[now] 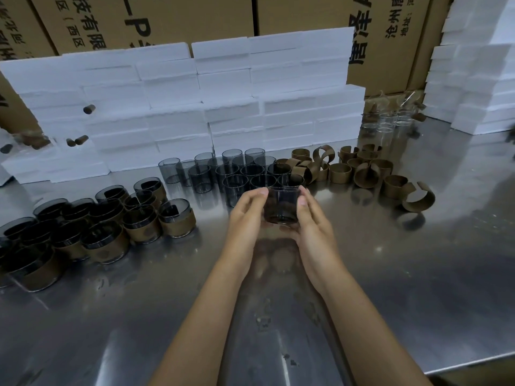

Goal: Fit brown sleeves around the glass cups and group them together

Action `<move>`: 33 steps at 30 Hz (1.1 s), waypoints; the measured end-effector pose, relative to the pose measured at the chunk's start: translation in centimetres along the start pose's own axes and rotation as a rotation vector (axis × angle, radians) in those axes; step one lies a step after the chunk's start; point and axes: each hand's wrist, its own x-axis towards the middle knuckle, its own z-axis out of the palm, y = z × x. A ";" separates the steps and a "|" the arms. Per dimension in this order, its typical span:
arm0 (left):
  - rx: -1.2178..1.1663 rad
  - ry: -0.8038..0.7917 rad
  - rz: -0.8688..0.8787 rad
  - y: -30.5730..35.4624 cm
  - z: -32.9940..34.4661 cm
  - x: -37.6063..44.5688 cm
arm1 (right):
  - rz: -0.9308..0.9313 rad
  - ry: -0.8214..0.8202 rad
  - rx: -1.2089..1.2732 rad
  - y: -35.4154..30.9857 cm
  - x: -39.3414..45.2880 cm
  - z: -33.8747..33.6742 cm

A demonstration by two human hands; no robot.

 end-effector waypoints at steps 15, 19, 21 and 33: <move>0.003 -0.147 0.066 0.1 0.0 -0.6 | 0.151 -0.193 0.389 -1.4 -0.4 -0.6; -0.104 -0.068 0.032 0.3 -0.3 -0.4 | 0.151 -0.197 0.321 -1.3 -0.5 -0.3; -0.133 -0.049 0.018 0.4 -0.4 -0.3 | 0.148 -0.212 0.284 -1.3 -0.6 -0.2; -0.196 0.038 -0.190 0.1 -0.6 0.0 | 0.052 -0.066 0.145 -1.5 -1.2 0.3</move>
